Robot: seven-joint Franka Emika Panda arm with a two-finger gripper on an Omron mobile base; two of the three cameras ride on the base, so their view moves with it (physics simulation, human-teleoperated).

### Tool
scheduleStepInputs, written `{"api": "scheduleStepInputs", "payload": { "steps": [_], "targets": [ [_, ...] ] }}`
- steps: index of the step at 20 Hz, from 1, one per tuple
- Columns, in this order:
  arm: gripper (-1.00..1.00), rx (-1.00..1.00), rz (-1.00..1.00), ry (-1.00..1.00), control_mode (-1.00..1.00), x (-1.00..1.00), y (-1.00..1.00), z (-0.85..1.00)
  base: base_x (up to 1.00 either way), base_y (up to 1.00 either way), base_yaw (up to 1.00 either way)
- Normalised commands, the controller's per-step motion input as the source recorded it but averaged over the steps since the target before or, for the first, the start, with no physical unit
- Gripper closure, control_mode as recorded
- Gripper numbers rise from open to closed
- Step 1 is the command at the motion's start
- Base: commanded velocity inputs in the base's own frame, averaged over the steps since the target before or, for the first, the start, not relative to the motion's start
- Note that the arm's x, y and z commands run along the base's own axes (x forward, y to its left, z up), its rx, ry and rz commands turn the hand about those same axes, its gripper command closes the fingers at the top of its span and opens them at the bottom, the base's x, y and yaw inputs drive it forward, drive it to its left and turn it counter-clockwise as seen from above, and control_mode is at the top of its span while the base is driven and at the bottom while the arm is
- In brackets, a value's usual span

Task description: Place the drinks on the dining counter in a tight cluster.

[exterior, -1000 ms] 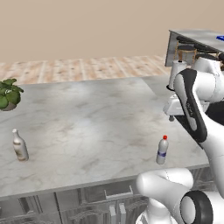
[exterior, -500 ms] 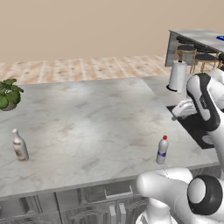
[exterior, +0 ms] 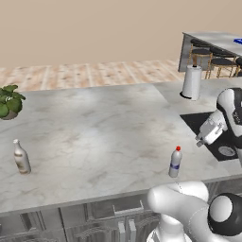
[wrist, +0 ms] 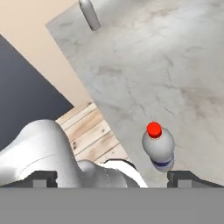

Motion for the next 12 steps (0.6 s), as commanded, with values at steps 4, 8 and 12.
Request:
{"api": "scheduleStepInputs", "payload": {
  "steps": [4, 8, 12],
  "targets": [
    [-1.0, 0.08, 0.23, -0.31, -1.0, -0.26, -0.02, -0.25, 0.0, 0.0, 0.0],
    [-1.0, 0.16, 0.13, -0.38, -1.0, -0.02, 0.0, -0.42, 0.0, 0.0, 0.0],
    [-1.0, 0.22, 0.03, -0.36, -1.0, 0.0, 0.0, -0.16, 0.0, 0.0, 0.0]
  ]
}}
